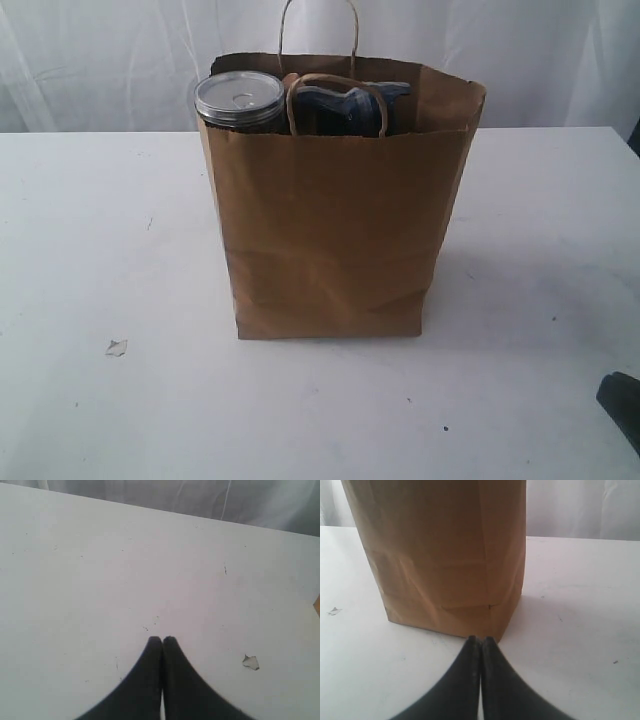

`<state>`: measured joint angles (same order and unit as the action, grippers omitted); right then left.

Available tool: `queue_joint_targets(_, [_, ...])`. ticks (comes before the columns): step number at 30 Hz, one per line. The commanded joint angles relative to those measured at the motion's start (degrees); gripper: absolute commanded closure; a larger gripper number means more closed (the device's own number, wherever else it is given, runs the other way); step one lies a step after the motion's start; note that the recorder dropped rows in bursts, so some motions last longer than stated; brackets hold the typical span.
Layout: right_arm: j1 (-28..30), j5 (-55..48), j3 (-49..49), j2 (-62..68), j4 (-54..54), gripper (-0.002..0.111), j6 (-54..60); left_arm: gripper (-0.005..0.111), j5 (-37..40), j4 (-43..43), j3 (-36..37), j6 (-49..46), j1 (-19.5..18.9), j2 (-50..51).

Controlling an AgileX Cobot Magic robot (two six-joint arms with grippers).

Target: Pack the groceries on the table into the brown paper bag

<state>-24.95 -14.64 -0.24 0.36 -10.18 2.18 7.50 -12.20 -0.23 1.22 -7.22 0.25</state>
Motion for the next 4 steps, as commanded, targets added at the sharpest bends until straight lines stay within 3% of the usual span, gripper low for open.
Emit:
queue_joint_targets(1, [0.47, 0.64, 0.24, -0.36, 0.15, 0.108, -0.11, 0.107, 0.04, -0.11, 0.23, 0.04, -0.05, -0.25])
queue_joint_targets(4, [0.47, 0.64, 0.24, -0.36, 0.15, 0.108, -0.11, 0.107, 0.04, -0.11, 0.23, 0.04, -0.05, -0.25])
